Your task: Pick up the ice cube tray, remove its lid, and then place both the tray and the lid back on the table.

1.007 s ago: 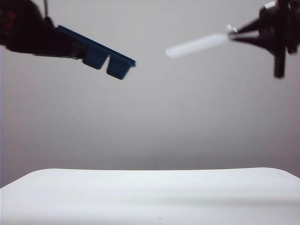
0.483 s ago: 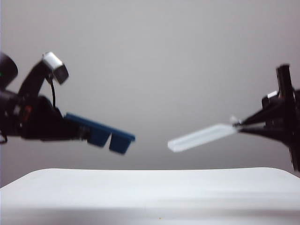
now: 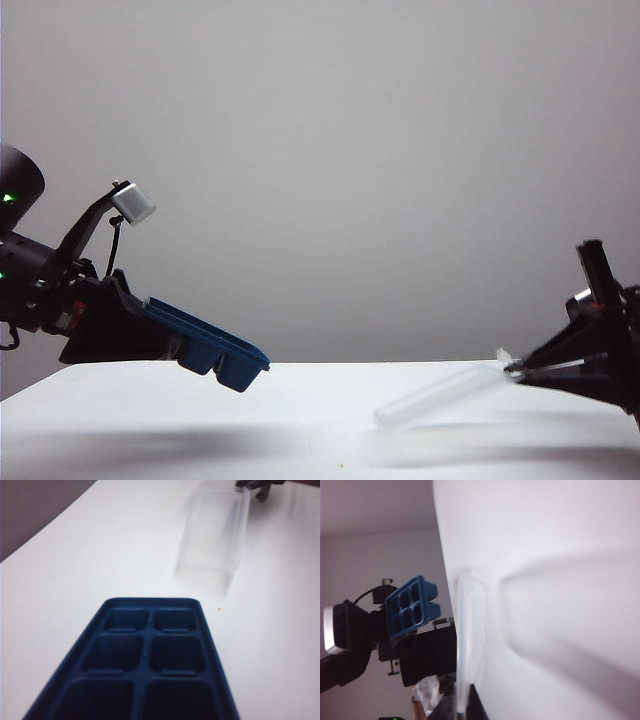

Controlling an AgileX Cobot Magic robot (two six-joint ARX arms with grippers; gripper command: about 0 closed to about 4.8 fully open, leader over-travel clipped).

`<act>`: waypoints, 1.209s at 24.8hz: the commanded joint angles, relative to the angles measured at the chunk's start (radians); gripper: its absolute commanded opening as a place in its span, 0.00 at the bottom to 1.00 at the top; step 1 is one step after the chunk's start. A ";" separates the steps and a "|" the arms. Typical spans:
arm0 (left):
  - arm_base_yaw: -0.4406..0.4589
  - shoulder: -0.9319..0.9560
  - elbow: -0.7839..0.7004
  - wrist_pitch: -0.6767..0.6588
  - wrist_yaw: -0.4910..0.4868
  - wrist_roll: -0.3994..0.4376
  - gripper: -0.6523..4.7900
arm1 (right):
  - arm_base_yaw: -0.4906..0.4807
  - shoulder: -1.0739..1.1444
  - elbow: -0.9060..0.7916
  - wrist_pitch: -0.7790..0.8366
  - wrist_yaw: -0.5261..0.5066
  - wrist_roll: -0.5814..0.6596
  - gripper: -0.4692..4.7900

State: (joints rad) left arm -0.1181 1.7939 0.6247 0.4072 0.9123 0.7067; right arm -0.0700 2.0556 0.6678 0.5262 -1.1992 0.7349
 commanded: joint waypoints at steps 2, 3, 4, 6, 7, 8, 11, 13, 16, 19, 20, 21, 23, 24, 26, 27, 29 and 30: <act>0.001 -0.002 0.002 -0.016 -0.020 0.003 0.66 | -0.006 0.011 0.007 0.026 0.047 -0.006 0.15; 0.001 -0.002 0.002 -0.029 -0.029 0.003 0.66 | -0.007 0.011 0.008 0.027 0.051 -0.006 0.20; 0.001 -0.002 0.002 -0.058 -0.053 0.004 0.66 | -0.017 0.011 0.010 0.030 0.053 -0.006 0.33; 0.001 -0.002 0.002 -0.107 -0.091 0.012 0.67 | -0.032 0.011 0.010 0.031 0.055 -0.006 0.40; 0.001 -0.002 0.002 -0.135 -0.106 0.019 0.69 | -0.042 0.011 0.010 0.031 0.056 -0.006 0.44; 0.001 -0.002 0.002 -0.150 -0.108 0.019 0.69 | -0.049 0.011 0.010 0.031 0.053 -0.006 0.44; 0.001 -0.002 0.002 -0.177 -0.109 0.019 0.85 | -0.063 0.011 0.010 0.031 0.048 -0.005 0.51; 0.001 -0.002 0.007 -0.193 -0.137 0.011 1.00 | -0.069 0.011 0.010 0.030 0.040 -0.002 0.54; 0.002 -0.002 0.007 -0.235 -0.166 0.011 1.00 | -0.069 0.011 0.010 0.023 0.041 -0.002 0.54; 0.002 -0.006 0.007 -0.252 -0.190 0.010 1.00 | -0.076 0.011 0.010 0.018 0.033 -0.003 0.54; 0.002 -0.010 0.008 -0.252 -0.198 0.002 1.00 | -0.079 0.011 0.010 0.013 0.031 -0.003 0.55; 0.002 -0.032 0.009 -0.252 -0.218 -0.015 1.00 | -0.097 0.011 0.010 -0.015 0.034 -0.014 0.55; 0.002 -0.087 0.009 -0.251 -0.229 -0.033 1.00 | -0.133 0.008 0.010 -0.058 0.034 -0.027 0.60; 0.002 -0.130 0.010 -0.248 -0.236 -0.039 1.00 | -0.153 0.001 0.009 -0.094 0.037 -0.051 0.60; 0.002 -0.179 0.010 -0.248 -0.247 -0.039 1.00 | -0.179 -0.022 0.009 -0.179 0.076 -0.113 0.61; 0.002 -0.199 0.010 -0.244 -0.247 -0.043 1.00 | -0.188 -0.034 0.009 -0.222 0.101 -0.154 0.61; 0.002 -0.251 0.010 -0.232 -0.247 -0.072 1.00 | -0.191 -0.074 0.010 -0.360 0.211 -0.271 0.62; 0.002 -0.269 0.010 -0.225 -0.247 -0.082 1.00 | -0.188 -0.092 0.010 -0.404 0.244 -0.309 0.65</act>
State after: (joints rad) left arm -0.1173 1.5410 0.6312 0.1638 0.6621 0.6483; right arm -0.2653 1.9858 0.6754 0.2054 -1.0119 0.5152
